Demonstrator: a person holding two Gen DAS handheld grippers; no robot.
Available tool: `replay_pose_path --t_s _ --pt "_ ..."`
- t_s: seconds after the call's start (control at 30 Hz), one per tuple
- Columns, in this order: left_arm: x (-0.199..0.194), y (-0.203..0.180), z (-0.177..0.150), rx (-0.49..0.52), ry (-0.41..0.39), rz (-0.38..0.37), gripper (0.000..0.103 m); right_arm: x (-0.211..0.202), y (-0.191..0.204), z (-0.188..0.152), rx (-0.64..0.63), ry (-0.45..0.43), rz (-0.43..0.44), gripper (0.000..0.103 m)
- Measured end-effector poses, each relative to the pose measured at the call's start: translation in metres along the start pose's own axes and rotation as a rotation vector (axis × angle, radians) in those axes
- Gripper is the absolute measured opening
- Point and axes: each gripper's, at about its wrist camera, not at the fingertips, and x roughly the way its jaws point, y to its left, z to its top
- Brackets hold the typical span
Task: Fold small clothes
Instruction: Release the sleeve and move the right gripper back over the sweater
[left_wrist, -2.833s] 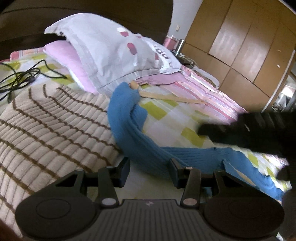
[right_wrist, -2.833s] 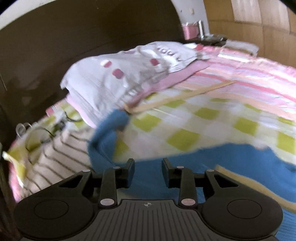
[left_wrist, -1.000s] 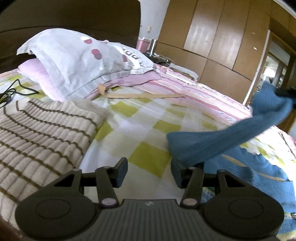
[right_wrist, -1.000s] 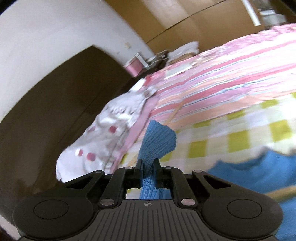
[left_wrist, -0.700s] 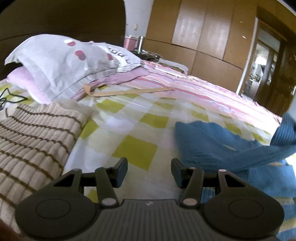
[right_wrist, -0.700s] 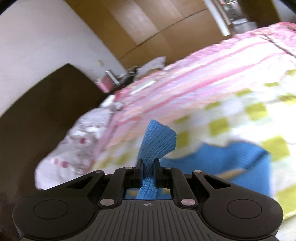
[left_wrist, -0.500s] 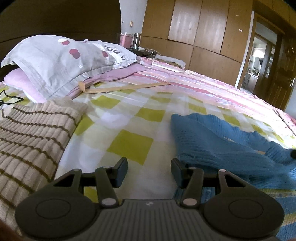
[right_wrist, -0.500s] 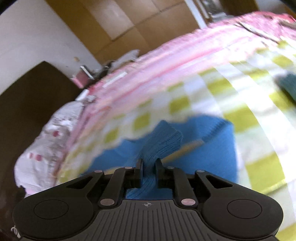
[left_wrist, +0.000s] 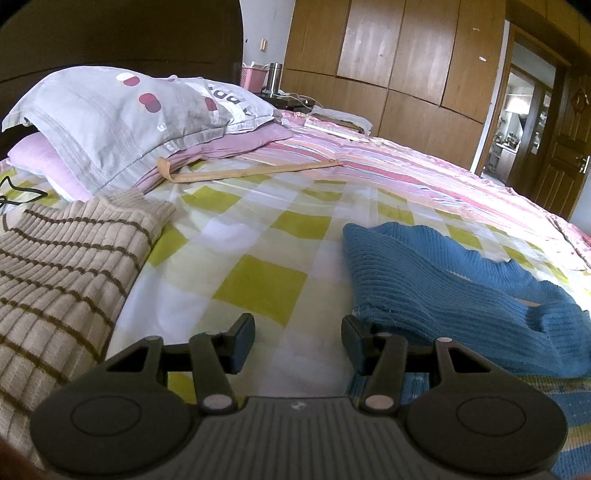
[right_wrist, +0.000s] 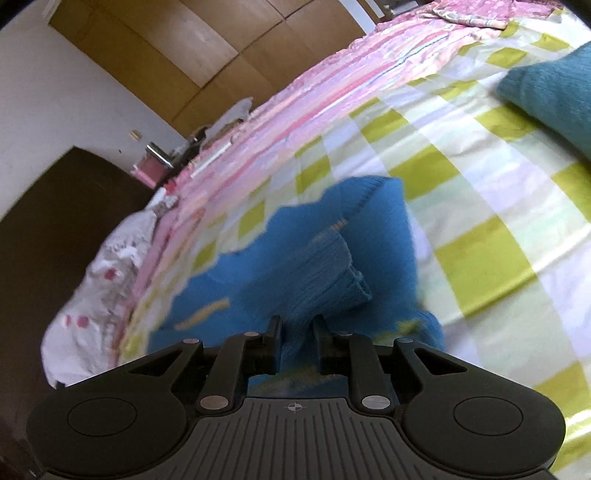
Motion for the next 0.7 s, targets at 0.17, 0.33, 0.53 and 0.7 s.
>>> replay_pose_path --t_s 0.17,0.33,0.53,0.7 --pt "0.001 0.000 0.001 -0.005 0.003 0.001 0.057 -0.017 0.001 -0.006 -0.089 -0.014 -0.084 0.029" --pt "0.000 0.000 0.000 0.001 -0.002 0.004 0.057 -0.027 0.019 -0.002 -0.261 -0.079 -0.134 0.029" --pt "0.000 0.000 0.000 0.000 -0.002 0.003 0.057 0.002 0.024 0.014 -0.333 -0.067 -0.173 0.040" --pt "0.000 -0.001 0.000 0.002 -0.002 0.005 0.057 0.023 0.027 0.020 -0.387 -0.028 -0.178 0.040"
